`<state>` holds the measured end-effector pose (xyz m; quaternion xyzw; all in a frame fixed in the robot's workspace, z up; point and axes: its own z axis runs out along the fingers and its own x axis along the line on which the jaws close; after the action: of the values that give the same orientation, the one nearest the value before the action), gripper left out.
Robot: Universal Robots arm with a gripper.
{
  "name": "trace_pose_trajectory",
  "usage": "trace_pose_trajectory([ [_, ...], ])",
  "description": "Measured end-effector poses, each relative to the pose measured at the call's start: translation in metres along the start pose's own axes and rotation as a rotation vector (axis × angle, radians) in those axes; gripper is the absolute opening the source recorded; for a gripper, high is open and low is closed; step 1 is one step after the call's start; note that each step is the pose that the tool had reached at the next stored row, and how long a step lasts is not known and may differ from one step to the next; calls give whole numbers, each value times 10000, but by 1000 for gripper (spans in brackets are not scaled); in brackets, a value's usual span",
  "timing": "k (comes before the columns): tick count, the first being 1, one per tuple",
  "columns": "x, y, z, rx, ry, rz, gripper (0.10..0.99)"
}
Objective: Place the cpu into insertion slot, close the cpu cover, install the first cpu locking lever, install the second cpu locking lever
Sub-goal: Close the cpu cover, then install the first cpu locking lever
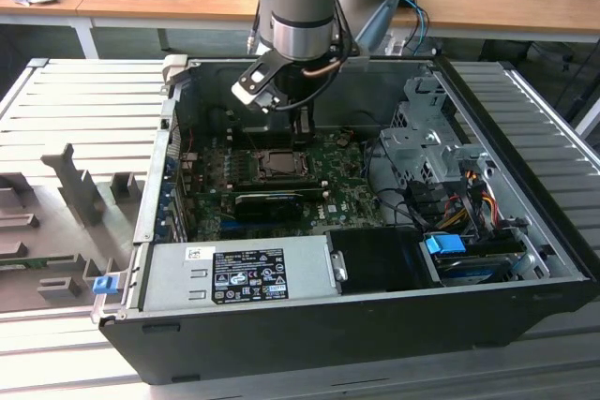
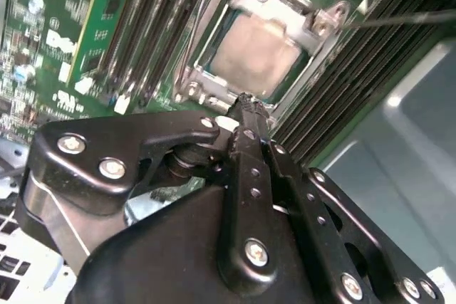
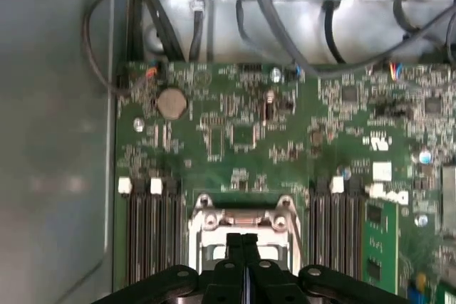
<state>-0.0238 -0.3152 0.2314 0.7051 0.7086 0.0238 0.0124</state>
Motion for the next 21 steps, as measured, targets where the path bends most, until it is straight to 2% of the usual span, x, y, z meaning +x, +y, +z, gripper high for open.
trace_pose_trajectory([
  [3, 1, -144, -3, 3, 0, -2, 106],
  [5, 2, -196, -4, 2, 1, -1, 106],
  [11, 2, -243, -6, 5, -3, -3, 106],
  [12, 1, -243, -13, 5, -41, -5, 106],
  [21, 2, -241, -44, 3, -54, -5, 106],
])
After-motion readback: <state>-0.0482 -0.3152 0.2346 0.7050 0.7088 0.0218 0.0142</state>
